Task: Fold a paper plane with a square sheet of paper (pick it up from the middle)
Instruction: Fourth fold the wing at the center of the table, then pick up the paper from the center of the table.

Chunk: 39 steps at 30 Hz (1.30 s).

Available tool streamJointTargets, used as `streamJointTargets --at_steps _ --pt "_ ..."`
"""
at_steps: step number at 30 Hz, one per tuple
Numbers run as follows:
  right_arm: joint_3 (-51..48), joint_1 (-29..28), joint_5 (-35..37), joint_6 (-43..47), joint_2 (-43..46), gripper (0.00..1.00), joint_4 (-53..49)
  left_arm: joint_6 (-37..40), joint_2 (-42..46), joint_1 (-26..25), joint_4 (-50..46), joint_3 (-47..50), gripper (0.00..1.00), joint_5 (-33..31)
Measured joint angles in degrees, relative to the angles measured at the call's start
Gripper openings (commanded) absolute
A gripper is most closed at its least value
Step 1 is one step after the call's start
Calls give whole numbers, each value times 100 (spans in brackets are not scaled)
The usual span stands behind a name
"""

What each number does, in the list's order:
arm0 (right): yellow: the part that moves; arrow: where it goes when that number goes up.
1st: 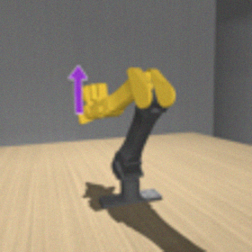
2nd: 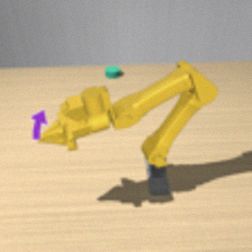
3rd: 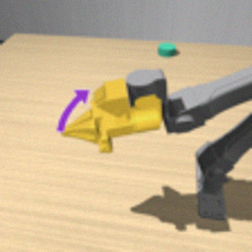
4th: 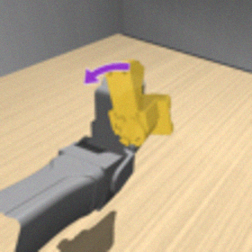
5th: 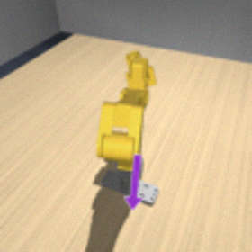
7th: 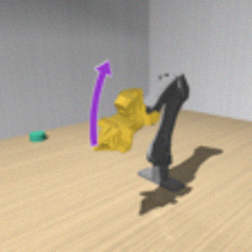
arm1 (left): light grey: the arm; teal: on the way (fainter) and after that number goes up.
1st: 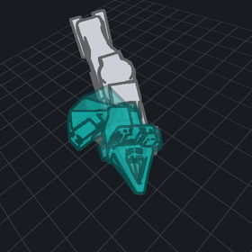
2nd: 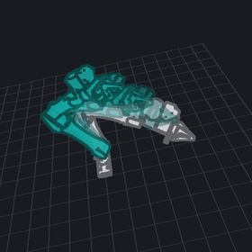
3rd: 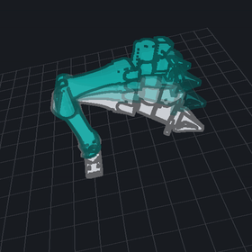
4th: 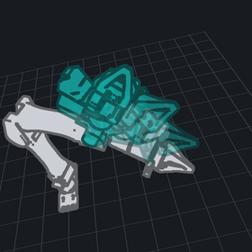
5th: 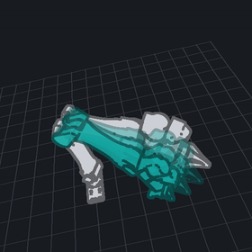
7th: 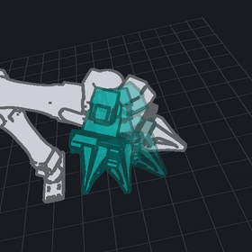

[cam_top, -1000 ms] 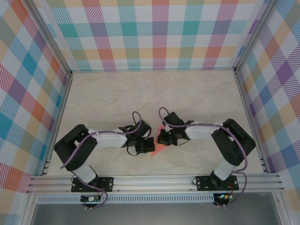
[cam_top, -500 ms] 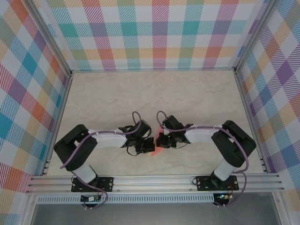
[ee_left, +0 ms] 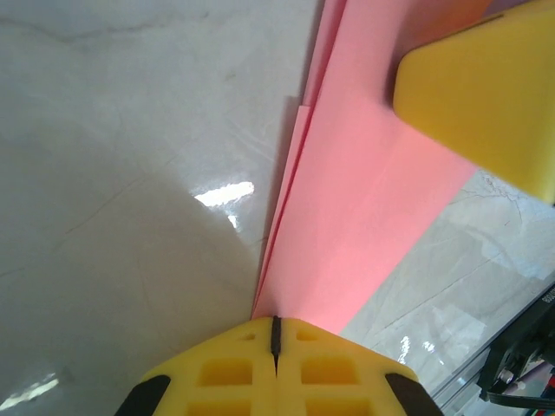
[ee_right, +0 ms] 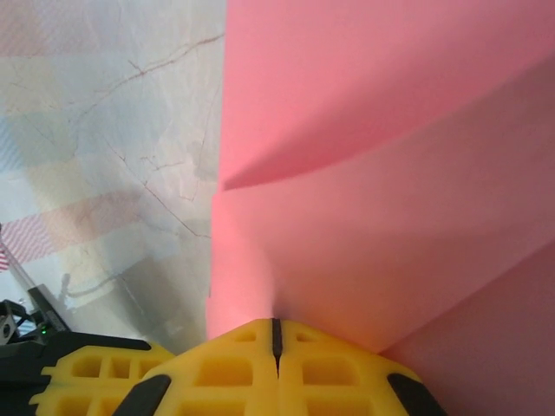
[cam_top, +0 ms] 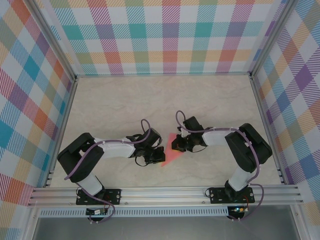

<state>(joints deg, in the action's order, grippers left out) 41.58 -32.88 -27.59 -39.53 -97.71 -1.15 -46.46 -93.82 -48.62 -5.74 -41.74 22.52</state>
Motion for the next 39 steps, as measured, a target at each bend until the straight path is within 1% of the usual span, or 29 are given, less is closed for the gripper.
streamJointTargets --at_steps 3,9,13,21,26,31,32,33,36,37,39 --pt "11 162 -192 116 -63 5 11 2 -7 0 4 0 0 11" --pt "70 645 -160 295 -76 5 -33 4 -9 0 4 0 0 15" --pt "280 922 -122 409 -197 5 -197 28 -9 0 4 4 0 17" --pt "643 1421 -352 520 -507 5 -393 85 -9 0 22 24 0 33" --pt "957 1875 -15 610 -601 5 -529 87 2 0 26 24 0 31" --pt "1250 2050 299 614 -490 8 -693 109 2 0 -66 -59 0 7" --pt "1246 2046 315 599 -391 10 -750 116 2 0 -122 -94 0 -11" --pt "1222 2041 319 564 -256 15 -804 131 0 -2 -234 -149 4 -17" --pt "931 2009 328 382 380 33 -822 236 2 -7 -616 -326 21 -109" --pt "776 1993 339 302 656 41 -826 256 2 -7 -737 -404 28 -142" --pt "463 1919 350 125 1169 53 -848 273 22 -4 -903 -586 41 -216"
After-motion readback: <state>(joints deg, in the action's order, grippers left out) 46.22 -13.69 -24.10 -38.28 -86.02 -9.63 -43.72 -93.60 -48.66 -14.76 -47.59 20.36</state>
